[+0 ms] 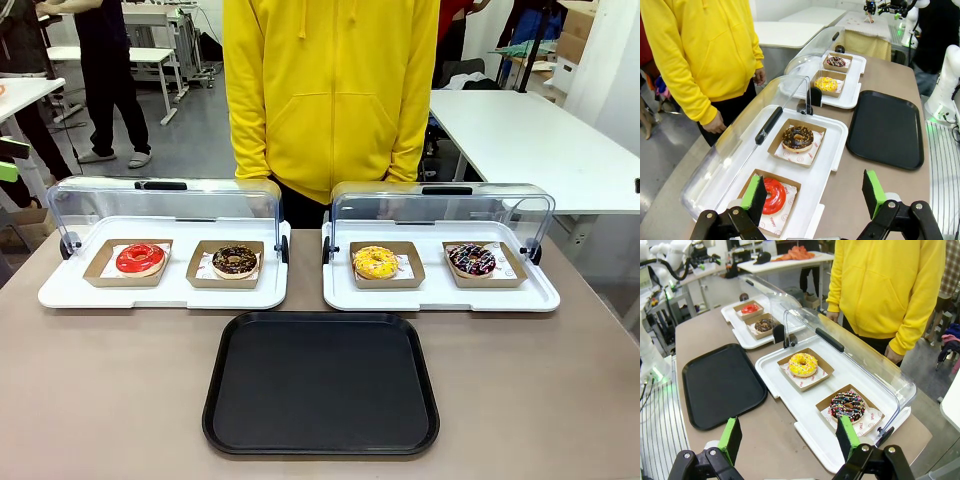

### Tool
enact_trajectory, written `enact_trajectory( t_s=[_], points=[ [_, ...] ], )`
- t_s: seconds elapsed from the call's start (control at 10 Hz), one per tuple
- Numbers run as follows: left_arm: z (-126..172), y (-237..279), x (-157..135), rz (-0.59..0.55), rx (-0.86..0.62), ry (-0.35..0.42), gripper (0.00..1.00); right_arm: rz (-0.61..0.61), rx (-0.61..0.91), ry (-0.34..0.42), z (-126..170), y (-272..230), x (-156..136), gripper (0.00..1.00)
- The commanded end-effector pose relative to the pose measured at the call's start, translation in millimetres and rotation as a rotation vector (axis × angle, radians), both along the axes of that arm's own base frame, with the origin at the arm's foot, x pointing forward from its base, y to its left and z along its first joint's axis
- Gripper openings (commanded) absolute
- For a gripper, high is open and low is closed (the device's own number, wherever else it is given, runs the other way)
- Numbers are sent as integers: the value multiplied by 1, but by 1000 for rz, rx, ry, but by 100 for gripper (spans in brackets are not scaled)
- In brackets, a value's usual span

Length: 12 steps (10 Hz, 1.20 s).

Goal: Move the second donut from the left to the tray.
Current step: Pick up the Paper togo box containing the Donut indicated by the person and place it on the Handle tray.

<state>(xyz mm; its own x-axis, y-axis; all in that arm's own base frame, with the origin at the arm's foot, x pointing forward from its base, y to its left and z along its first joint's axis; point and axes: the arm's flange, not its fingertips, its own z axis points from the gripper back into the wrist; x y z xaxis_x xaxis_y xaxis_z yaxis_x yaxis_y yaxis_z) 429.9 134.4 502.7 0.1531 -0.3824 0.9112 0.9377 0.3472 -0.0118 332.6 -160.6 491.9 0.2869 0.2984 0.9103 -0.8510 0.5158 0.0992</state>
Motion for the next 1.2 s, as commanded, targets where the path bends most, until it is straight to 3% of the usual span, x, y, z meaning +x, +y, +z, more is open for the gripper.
enact_trajectory(
  t_s=[0.0,1.1],
  points=[
    [1,0,0,-9,-17,-9,100,5,13,-38,2,0,5,100],
    [1,0,0,-9,-17,-9,100,5,13,-38,2,0,5,100]
  ],
)
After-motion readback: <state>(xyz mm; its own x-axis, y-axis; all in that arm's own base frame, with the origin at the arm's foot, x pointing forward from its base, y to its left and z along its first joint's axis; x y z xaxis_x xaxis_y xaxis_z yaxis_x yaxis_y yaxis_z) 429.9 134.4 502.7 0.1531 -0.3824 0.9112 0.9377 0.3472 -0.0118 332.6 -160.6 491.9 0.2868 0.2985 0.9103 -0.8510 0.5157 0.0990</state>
